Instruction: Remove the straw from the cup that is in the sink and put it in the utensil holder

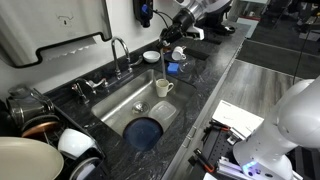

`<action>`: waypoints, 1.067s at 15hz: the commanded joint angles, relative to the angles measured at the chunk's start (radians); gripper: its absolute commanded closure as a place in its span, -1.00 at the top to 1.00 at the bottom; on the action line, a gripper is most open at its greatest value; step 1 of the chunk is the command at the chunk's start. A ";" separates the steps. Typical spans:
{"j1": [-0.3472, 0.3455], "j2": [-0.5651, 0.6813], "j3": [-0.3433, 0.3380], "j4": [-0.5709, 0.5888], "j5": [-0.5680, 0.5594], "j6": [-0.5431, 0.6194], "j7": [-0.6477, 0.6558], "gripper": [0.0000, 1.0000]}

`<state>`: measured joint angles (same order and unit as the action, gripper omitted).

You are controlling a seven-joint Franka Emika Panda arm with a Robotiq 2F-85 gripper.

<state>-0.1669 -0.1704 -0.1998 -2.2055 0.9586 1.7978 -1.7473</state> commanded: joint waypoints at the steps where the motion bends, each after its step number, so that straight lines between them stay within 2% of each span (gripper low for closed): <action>1: 0.026 -0.091 0.013 -0.109 0.082 0.001 -0.081 -0.94; 3: 0.048 -0.114 0.034 -0.147 0.107 0.016 -0.122 -0.94; 4: 0.033 -0.067 0.020 -0.084 0.074 -0.005 -0.068 -0.74; 10: 0.047 -0.095 0.035 -0.120 0.083 -0.003 -0.085 -0.74; 11: 0.047 -0.095 0.035 -0.120 0.083 -0.003 -0.085 -0.94; 16: 0.112 -0.163 0.079 -0.151 0.210 -0.031 -0.186 -0.94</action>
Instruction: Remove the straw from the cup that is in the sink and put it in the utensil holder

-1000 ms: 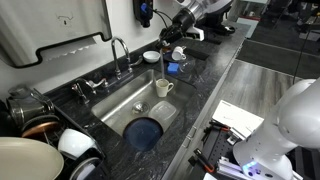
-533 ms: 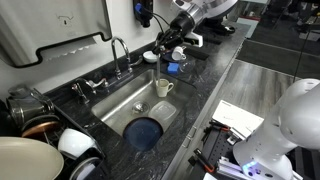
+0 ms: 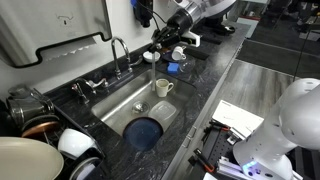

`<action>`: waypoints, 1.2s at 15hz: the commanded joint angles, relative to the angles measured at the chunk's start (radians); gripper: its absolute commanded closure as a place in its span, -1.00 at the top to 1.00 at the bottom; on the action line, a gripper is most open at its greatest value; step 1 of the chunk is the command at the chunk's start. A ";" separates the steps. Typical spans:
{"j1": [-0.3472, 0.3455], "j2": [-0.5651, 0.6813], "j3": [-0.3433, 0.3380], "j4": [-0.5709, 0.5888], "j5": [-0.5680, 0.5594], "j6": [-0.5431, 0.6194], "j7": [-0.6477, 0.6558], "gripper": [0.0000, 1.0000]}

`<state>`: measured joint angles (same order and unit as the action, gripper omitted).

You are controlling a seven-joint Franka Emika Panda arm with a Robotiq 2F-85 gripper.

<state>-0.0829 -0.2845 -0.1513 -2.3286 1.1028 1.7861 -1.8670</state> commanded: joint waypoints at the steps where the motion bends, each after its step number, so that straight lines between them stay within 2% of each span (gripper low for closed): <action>1: 0.042 -0.056 0.045 -0.026 0.084 -0.026 -0.079 -0.94; 5: 0.094 -0.064 0.104 -0.018 0.155 -0.022 -0.149 -0.94; 11: 0.147 -0.009 0.174 0.009 0.297 -0.035 -0.231 -0.94; 18: 0.193 0.061 0.244 0.028 0.359 -0.072 -0.278 -0.94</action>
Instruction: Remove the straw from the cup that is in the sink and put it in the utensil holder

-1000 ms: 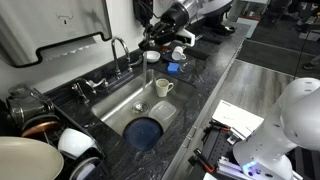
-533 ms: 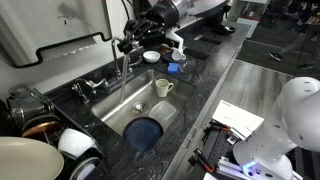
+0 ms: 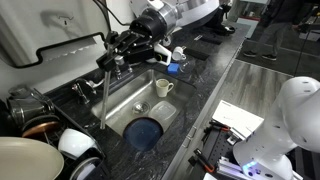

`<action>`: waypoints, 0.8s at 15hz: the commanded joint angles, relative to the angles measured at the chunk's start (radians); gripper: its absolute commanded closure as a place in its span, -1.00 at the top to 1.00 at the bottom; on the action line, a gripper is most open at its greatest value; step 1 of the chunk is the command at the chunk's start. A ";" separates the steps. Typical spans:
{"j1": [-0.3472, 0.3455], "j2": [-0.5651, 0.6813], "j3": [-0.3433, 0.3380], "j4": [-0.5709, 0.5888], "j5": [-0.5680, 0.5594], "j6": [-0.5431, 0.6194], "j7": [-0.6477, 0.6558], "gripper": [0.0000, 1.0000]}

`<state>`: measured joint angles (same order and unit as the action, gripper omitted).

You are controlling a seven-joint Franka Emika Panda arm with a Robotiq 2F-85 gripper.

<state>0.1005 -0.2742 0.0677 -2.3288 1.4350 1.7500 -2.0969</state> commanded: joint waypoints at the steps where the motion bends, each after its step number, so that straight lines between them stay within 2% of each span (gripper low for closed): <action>1: 0.015 0.060 0.034 0.030 0.030 -0.041 -0.053 -0.94; 12: 0.057 0.125 0.106 0.073 0.032 -0.014 -0.127 -0.94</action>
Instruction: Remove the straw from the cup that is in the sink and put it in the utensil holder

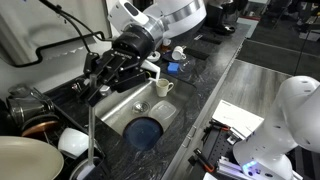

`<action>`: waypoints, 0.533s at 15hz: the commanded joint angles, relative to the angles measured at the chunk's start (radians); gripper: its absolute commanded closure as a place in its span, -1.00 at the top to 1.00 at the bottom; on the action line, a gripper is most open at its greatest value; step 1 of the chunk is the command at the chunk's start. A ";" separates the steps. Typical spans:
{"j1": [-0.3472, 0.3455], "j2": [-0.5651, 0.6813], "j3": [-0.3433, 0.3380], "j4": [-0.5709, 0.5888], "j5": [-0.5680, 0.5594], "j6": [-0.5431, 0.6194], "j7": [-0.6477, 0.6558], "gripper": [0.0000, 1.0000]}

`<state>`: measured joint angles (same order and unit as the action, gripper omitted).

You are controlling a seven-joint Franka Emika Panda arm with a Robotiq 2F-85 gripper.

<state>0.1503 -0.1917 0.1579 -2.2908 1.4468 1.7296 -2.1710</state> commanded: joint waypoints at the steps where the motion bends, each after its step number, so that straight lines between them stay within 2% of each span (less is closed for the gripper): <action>1: 0.010 0.048 0.019 0.039 0.019 0.007 -0.059 -0.94; 8: 0.026 0.082 0.045 0.067 0.004 0.045 -0.109 -0.94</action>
<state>0.1658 -0.1508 0.1840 -2.2594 1.4468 1.7335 -2.2257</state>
